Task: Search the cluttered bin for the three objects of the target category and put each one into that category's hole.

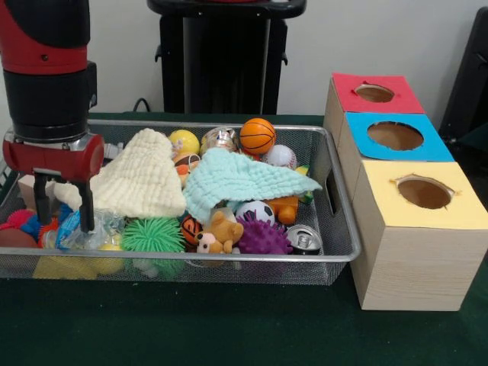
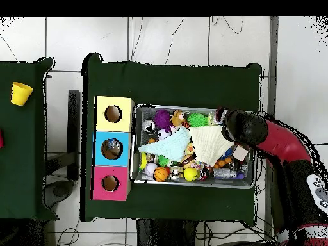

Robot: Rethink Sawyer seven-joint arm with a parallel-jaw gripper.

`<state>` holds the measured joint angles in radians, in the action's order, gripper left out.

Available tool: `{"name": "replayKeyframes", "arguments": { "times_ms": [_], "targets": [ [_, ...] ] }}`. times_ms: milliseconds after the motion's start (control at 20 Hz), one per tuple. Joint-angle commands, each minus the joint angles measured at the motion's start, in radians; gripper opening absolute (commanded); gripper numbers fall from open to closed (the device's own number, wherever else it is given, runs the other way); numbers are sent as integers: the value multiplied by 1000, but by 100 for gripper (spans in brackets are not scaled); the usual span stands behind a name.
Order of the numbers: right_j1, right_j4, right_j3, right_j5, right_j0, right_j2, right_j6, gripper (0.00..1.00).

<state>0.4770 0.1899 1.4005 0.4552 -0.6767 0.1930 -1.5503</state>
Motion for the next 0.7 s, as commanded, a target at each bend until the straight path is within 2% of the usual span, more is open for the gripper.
{"name": "replayKeyframes", "arguments": {
  "times_ms": [50,350,700],
  "targets": [
    [-73,-23,107,-71,-50,101,-98,100],
    [-89,-1,147,-131,-58,90,-113,100],
    [-66,-11,187,-173,-22,64,-158,100]
  ]
}}
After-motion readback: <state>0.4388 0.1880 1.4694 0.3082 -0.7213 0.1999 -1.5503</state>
